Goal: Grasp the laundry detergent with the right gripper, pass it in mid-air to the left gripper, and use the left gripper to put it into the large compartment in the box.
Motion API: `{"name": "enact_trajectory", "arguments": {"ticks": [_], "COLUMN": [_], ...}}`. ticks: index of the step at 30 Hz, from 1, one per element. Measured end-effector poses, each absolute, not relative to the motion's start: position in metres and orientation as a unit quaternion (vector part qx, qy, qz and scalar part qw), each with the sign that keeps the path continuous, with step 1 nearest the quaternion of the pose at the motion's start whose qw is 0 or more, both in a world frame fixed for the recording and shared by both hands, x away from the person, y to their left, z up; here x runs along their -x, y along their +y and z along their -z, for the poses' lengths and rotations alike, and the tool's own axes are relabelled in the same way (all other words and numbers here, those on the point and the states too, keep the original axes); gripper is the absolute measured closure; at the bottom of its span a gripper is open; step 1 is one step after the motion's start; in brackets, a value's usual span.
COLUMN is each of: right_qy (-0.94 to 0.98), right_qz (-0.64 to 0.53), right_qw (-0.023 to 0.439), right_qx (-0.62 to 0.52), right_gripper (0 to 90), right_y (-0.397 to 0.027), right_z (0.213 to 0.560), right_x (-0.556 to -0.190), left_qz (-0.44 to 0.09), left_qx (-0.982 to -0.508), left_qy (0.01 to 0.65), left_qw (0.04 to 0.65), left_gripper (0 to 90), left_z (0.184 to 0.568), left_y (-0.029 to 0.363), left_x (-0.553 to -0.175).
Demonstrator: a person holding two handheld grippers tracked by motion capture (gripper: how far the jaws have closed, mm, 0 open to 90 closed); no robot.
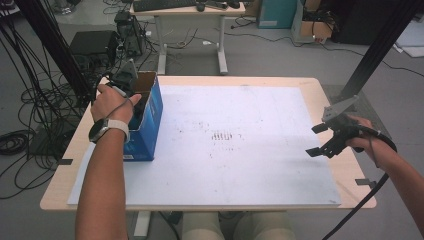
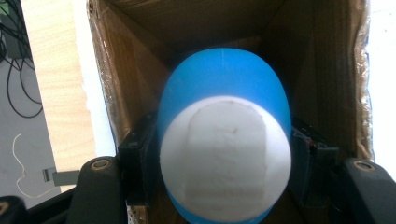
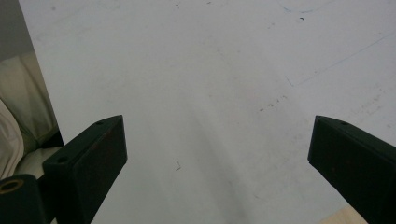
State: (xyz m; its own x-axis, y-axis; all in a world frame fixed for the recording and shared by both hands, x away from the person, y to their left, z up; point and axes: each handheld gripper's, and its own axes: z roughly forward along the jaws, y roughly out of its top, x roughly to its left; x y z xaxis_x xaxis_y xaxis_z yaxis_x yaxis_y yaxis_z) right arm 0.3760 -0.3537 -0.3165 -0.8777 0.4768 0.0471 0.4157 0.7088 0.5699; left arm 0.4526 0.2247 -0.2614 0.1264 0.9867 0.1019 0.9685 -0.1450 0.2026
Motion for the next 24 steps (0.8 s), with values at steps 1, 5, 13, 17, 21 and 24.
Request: {"name": "enact_trajectory", "arguments": {"ticks": [1, 5, 13, 17, 21, 24], "right_qy": [0.923, 0.923, 0.923, 0.923, 0.923, 0.923], "right_qz": [-0.295, -0.295, -0.295, -0.295, -0.295, -0.295], "right_qw": [0.052, 0.052, 0.051, 0.051, 0.051, 0.050], "right_qx": [-0.242, -0.242, -0.242, -0.243, -0.244, -0.243], "right_gripper": [4.6, 4.6, 4.6, 4.6, 4.6, 4.6], "right_y": [-0.3538, -0.3540, -0.3540, -0.3547, -0.3550, -0.3545], "right_z": [0.3164, 0.3165, 0.3176, 0.3177, 0.3179, 0.3184], "right_x": [-0.3759, -0.3758, -0.3758, -0.3757, -0.3758, -0.3759], "left_qz": [-0.106, -0.106, -0.106, -0.107, -0.107, -0.110], "left_qx": [-0.749, -0.749, -0.747, -0.747, -0.747, -0.748], "left_qy": [0.653, 0.653, 0.654, 0.654, 0.654, 0.653], "left_qw": [0.044, 0.044, 0.045, 0.047, 0.048, 0.049], "left_gripper": [37.3, 37.4, 37.3, 37.3, 37.3, 37.3], "left_z": [0.2615, 0.2615, 0.2617, 0.2621, 0.2620, 0.2624], "left_y": [0.2247, 0.2245, 0.2242, 0.2245, 0.2248, 0.2247], "left_x": [-0.4526, -0.4526, -0.4530, -0.4533, -0.4534, -0.4531]}}
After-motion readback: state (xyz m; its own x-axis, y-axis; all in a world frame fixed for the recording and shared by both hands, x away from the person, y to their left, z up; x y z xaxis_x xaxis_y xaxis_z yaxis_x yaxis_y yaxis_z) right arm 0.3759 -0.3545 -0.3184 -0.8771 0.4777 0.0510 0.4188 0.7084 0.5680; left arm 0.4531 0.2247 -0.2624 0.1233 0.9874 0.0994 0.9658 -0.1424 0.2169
